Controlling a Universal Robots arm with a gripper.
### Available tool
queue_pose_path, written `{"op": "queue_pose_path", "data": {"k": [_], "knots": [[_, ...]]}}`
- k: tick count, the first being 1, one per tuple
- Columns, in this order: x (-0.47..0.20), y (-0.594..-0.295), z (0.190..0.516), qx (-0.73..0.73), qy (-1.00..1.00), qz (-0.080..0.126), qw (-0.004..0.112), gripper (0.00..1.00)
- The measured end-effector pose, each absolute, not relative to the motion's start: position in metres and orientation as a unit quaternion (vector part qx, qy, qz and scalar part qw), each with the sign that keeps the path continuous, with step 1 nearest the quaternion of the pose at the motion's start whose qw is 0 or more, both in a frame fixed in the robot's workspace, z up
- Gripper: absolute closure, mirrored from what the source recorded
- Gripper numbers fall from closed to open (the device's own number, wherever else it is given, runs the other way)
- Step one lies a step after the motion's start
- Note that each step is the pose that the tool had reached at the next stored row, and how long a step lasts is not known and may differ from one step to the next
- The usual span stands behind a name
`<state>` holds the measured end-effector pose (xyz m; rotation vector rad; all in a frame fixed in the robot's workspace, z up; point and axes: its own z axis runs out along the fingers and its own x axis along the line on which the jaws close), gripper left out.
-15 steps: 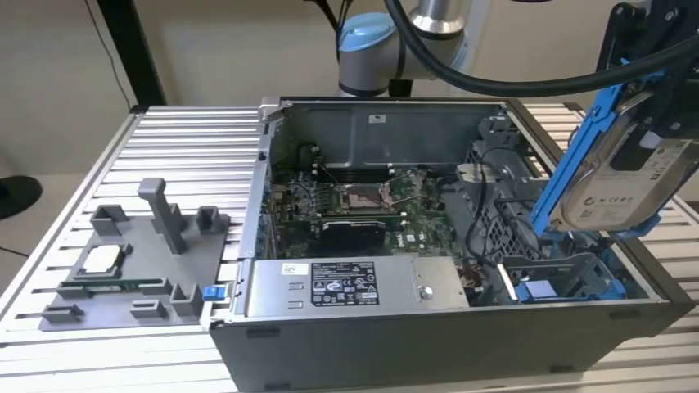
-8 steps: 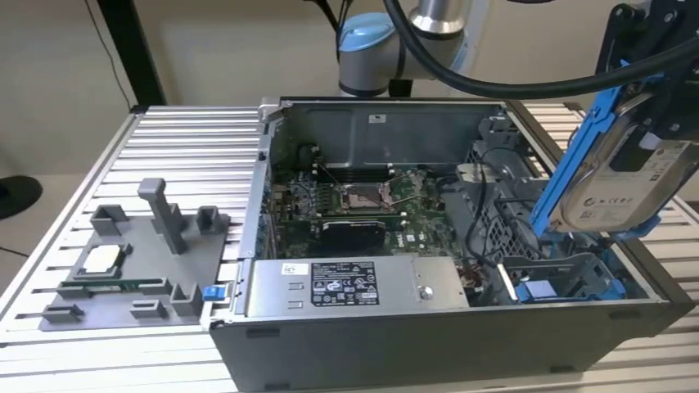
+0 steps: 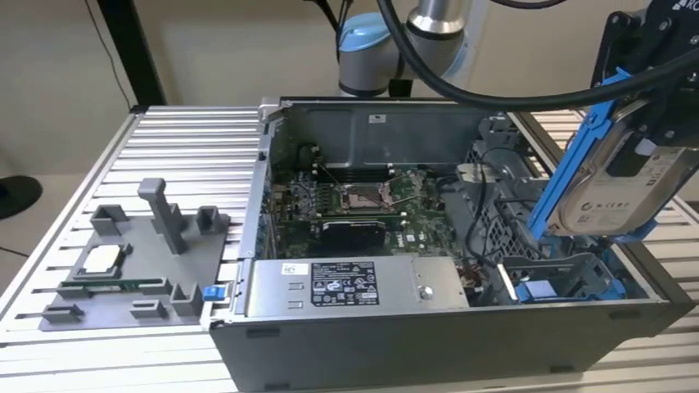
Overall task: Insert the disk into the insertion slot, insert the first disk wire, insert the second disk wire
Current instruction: 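Insert the disk into the insertion slot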
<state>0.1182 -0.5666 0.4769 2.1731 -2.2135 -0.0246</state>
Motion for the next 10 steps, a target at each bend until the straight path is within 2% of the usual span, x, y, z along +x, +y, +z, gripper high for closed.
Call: {"op": "queue_pose_path", "data": {"k": [10], "knots": [[0.1182,-0.5666,0.4718,0.7,-0.713,-0.008,0.02,1.0]]}}
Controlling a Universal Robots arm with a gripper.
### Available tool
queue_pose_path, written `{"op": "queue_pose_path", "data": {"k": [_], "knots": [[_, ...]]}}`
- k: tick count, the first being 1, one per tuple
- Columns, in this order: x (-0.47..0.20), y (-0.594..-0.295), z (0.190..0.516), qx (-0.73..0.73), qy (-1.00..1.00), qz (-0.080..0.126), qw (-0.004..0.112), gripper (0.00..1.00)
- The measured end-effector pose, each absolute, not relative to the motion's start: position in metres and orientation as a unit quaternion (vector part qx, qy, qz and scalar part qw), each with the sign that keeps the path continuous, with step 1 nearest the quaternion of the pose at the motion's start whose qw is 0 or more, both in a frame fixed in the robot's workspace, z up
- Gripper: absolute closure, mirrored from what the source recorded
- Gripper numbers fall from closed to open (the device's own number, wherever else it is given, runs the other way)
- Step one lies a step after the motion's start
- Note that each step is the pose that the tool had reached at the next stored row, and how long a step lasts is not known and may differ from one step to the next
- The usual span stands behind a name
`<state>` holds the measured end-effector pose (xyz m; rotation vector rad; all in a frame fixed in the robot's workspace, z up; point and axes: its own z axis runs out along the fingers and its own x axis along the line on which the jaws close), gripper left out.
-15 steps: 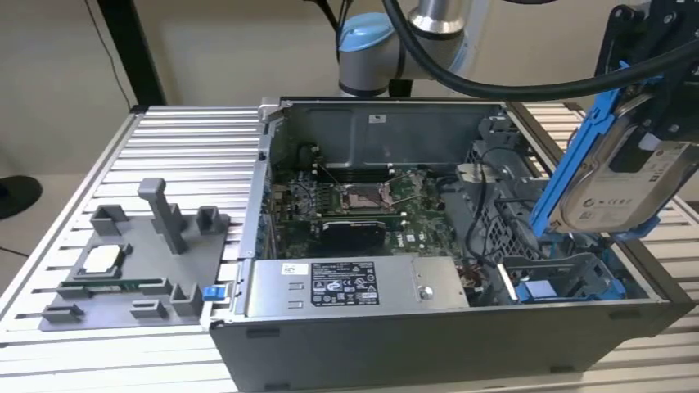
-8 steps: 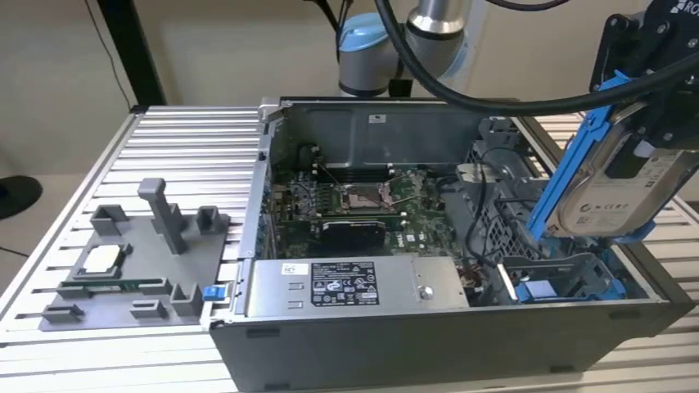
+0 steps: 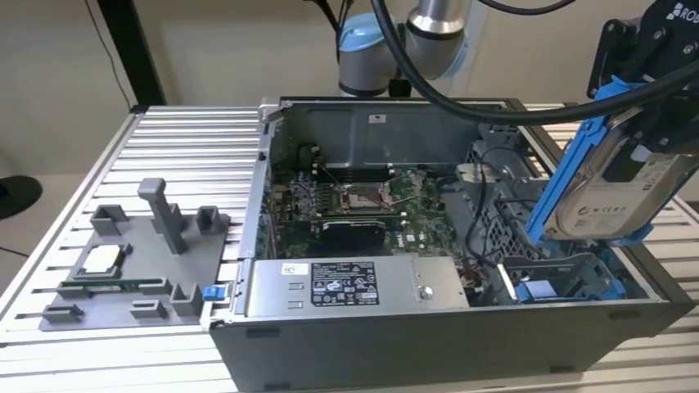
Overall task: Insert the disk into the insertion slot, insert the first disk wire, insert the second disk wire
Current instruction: 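Insert the disk into the insertion slot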
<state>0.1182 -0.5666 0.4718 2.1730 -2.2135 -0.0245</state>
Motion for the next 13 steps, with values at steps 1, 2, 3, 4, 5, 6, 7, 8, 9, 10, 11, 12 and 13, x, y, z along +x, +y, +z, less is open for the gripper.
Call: {"op": "queue_pose_path", "data": {"k": [1,2,3,4,5,6,7,8,9,10,11,12,13], "knots": [[0.1182,-0.5666,0.4718,0.7,-0.713,-0.008,0.02,1.0],[0.1182,-0.5666,0.4716,0.7,-0.713,-0.008,0.02,1.0],[0.1182,-0.5665,0.4713,0.7,-0.713,-0.008,0.02,1.0],[0.1182,-0.5665,0.4709,0.7,-0.713,-0.008,0.02,1.0],[0.1182,-0.5665,0.4706,0.7,-0.713,-0.008,0.02,1.0],[0.1182,-0.5665,0.47,0.7,-0.713,-0.008,0.02,1.0],[0.1182,-0.5666,0.4693,0.7,-0.713,-0.008,0.02,1.0],[0.1182,-0.5666,0.4685,0.7,-0.713,-0.008,0.02,1.0],[0.1182,-0.5666,0.4676,0.7,-0.713,-0.008,0.02,1.0],[0.1182,-0.5666,0.4667,0.7,-0.713,-0.008,0.02,1.0],[0.1182,-0.5666,0.4656,0.7,-0.713,-0.008,0.02,1.0],[0.1182,-0.5665,0.4643,0.7,-0.713,-0.008,0.02,1.0],[0.1182,-0.5666,0.4631,0.7,-0.713,-0.008,0.02,1.0]]}}
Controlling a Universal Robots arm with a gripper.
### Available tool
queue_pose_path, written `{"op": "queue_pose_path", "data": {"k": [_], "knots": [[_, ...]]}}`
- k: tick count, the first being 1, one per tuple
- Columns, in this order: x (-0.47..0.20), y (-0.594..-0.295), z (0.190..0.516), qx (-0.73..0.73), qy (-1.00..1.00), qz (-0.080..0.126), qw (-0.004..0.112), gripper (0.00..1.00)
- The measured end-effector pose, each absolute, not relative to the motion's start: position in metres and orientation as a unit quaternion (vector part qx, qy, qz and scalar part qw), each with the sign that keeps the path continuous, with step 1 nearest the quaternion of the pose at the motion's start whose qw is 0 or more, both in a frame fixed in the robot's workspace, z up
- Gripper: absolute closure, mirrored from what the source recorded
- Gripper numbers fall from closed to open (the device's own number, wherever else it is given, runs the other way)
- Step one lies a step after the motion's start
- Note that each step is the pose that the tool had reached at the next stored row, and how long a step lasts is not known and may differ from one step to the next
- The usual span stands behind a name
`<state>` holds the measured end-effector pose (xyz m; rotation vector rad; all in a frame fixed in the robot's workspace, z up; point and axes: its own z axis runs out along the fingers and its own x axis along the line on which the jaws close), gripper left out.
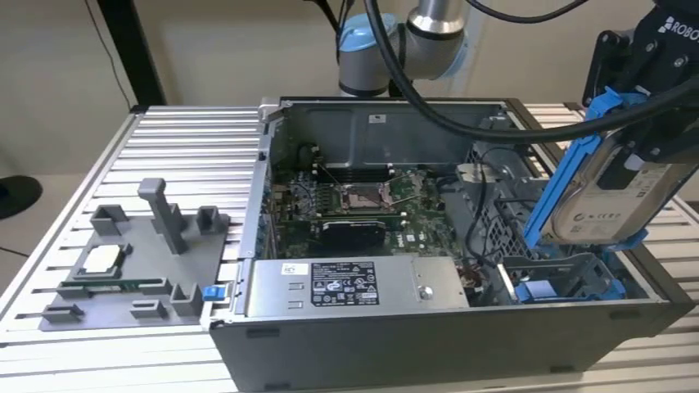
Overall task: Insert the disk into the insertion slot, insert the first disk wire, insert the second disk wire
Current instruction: 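Insert the disk into the insertion slot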
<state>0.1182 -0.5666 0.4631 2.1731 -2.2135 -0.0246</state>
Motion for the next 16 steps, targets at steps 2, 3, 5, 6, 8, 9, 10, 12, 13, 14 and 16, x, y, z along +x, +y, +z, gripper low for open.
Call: {"op": "queue_pose_path", "data": {"k": [2,3,5,6,8,9,10,12,13,14,16], "knots": [[0.118,-0.567,0.46,0.7,-0.714,-0.008,0.02,1.0],[0.118,-0.568,0.459,0.7,-0.714,-0.008,0.02,1.0],[0.118,-0.569,0.457,0.7,-0.714,-0.008,0.02,1.0],[0.118,-0.569,0.456,0.7,-0.714,-0.008,0.02,1.0],[0.117,-0.569,0.454,0.699,-0.715,-0.009,0.019,1.0],[0.117,-0.569,0.453,0.698,-0.716,-0.009,0.018,1.0],[0.117,-0.569,0.451,0.697,-0.717,-0.01,0.018,1.0],[0.117,-0.569,0.449,0.696,-0.718,-0.011,0.017,1.0],[0.117,-0.57,0.448,0.695,-0.719,-0.012,0.016,1.0],[0.117,-0.57,0.447,0.694,-0.72,-0.012,0.016,1.0],[0.117,-0.57,0.445,0.692,-0.721,-0.014,0.014,1.0]]}}
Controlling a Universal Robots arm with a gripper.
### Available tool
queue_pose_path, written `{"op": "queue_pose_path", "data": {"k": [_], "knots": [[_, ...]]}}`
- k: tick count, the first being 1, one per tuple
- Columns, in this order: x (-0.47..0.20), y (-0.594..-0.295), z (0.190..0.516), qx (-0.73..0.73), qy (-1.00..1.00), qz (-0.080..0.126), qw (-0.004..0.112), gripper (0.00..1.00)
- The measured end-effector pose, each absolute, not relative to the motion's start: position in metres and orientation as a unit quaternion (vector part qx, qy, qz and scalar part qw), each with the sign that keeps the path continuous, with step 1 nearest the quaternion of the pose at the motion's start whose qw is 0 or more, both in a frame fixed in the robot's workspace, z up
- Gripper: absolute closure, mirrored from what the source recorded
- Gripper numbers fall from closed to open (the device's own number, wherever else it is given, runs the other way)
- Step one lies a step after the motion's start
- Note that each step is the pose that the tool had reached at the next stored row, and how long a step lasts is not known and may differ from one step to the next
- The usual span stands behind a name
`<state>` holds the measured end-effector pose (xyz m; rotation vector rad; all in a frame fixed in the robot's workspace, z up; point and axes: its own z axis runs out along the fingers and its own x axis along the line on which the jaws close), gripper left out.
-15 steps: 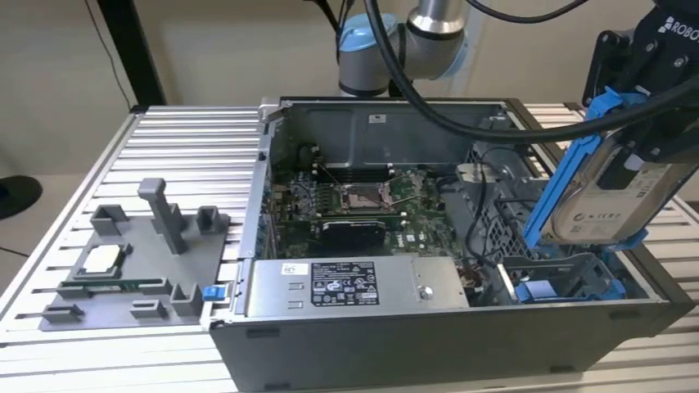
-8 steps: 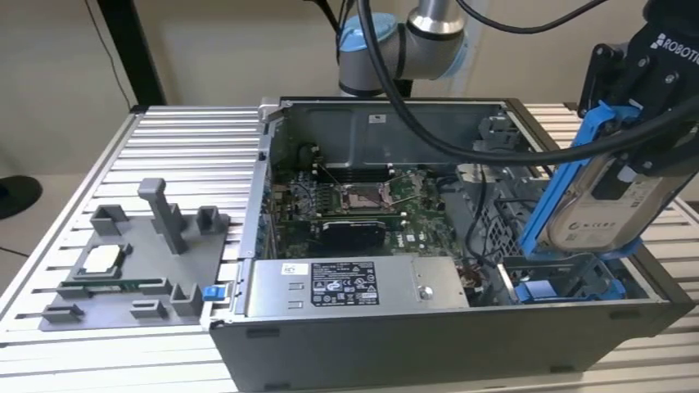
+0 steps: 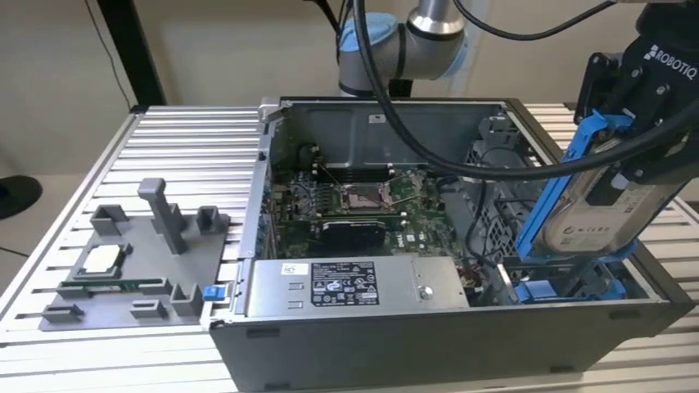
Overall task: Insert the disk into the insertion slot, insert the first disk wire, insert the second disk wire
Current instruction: 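Insert the disk into the insertion slot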
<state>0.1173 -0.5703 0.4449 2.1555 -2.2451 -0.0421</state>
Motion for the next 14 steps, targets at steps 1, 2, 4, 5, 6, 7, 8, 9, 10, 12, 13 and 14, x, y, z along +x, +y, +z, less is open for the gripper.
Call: {"op": "queue_pose_path", "data": {"k": [1,2,4,5,6,7,8,9,10,12,13,14], "knots": [[0.1173,-0.5706,0.444,0.692,-0.722,-0.014,0.014,1.0],[0.1173,-0.571,0.4429,0.691,-0.723,-0.015,0.013,1.0],[0.1173,-0.5717,0.4411,0.69,-0.723,-0.017,0.011,1.0],[0.1173,-0.5718,0.4405,0.69,-0.723,-0.019,0.01,1.0],[0.1173,-0.5717,0.4405,0.69,-0.723,-0.019,0.009,1.0],[0.1173,-0.5717,0.4405,0.69,-0.723,-0.019,0.009,1.0],[0.1173,-0.5717,0.4405,0.69,-0.723,-0.019,0.009,1.0],[0.1173,-0.5717,0.4406,0.69,-0.723,-0.019,0.009,1.0],[0.1173,-0.5717,0.4406,0.69,-0.723,-0.019,0.009,1.0],[0.1173,-0.5718,0.4405,0.69,-0.723,-0.019,0.009,1.0],[0.1173,-0.5718,0.4405,0.69,-0.723,-0.019,0.009,1.0],[0.1173,-0.5718,0.4405,0.69,-0.723,-0.019,0.009,1.0]]}}
